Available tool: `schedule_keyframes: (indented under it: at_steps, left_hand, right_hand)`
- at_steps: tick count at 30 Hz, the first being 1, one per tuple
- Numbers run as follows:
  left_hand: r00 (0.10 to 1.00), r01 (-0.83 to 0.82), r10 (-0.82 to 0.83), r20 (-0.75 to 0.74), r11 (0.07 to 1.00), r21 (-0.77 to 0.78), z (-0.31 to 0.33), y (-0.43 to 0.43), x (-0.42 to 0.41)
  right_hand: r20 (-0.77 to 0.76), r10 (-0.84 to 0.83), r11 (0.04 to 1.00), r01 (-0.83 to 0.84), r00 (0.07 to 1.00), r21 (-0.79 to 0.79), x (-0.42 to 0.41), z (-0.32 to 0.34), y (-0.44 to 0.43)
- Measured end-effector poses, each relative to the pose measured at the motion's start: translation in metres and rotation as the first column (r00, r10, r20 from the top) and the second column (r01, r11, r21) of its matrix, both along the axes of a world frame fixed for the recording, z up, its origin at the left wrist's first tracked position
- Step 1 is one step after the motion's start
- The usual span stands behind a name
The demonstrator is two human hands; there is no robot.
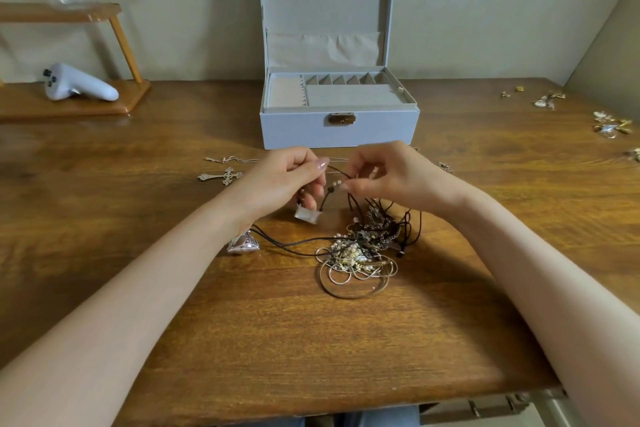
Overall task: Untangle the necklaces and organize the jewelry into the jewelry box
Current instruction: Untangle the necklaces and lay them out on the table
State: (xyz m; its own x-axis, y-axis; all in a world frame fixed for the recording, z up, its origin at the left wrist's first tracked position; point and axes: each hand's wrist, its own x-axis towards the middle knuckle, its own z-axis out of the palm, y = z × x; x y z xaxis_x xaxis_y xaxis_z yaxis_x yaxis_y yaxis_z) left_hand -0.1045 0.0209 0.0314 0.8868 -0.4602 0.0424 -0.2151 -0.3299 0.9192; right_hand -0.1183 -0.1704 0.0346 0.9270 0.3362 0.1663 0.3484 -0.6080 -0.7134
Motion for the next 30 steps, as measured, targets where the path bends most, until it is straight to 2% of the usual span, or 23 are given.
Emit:
schedule_keyframes:
  at_steps: [3,5,12,15,18,22,26,28,30]
  left_hand:
    - [0.996,0.013,-0.019,0.082,0.997,0.074,-0.001,0.0,0.0]
    - [0.995,0.028,-0.034,0.089,0.998,0.063,-0.001,-0.001,-0.001]
    - [0.974,0.144,-0.149,0.171,0.989,0.043,0.0,-0.005,-0.005]
    - [0.965,0.118,-0.128,0.228,0.991,0.059,-0.001,-0.004,-0.003]
    - [0.981,0.045,-0.052,0.185,0.998,0.042,0.001,-0.003,-0.003]
    - [0.998,0.035,-0.024,0.058,0.976,-0.214,0.006,-0.001,-0.004]
    - [0.999,-0.014,-0.007,-0.044,0.892,-0.452,0.011,0.005,0.0]
    - [0.994,-0.081,0.034,-0.099,0.852,-0.517,0.01,0.007,0.003]
    - [0.984,-0.17,0.113,-0.139,0.831,-0.529,0.009,0.009,0.006]
  right_hand:
    - [-0.05,0.024,0.974,-0.012,0.998,0.225,-0.001,0.005,-0.002]
    - [-0.073,0.047,0.951,-0.023,0.996,0.307,-0.001,0.006,-0.002]
    - [-0.11,0.043,0.924,0.002,0.993,0.381,0.0,0.003,0.001]
    - [-0.127,0.078,0.902,-0.016,0.989,0.431,-0.001,0.005,0.0]
    - [-0.129,0.111,0.865,-0.032,0.985,0.5,-0.002,0.007,-0.002]
    - [-0.162,0.127,0.85,-0.024,0.979,0.526,-0.002,0.011,-0.007]
    - [-0.212,0.153,0.931,-0.068,0.965,0.36,-0.006,0.015,-0.014]
    - [-0.223,0.179,0.944,-0.104,0.958,0.312,-0.008,0.016,-0.016]
    - [-0.235,0.21,0.936,-0.126,0.949,0.328,-0.008,0.018,-0.017]
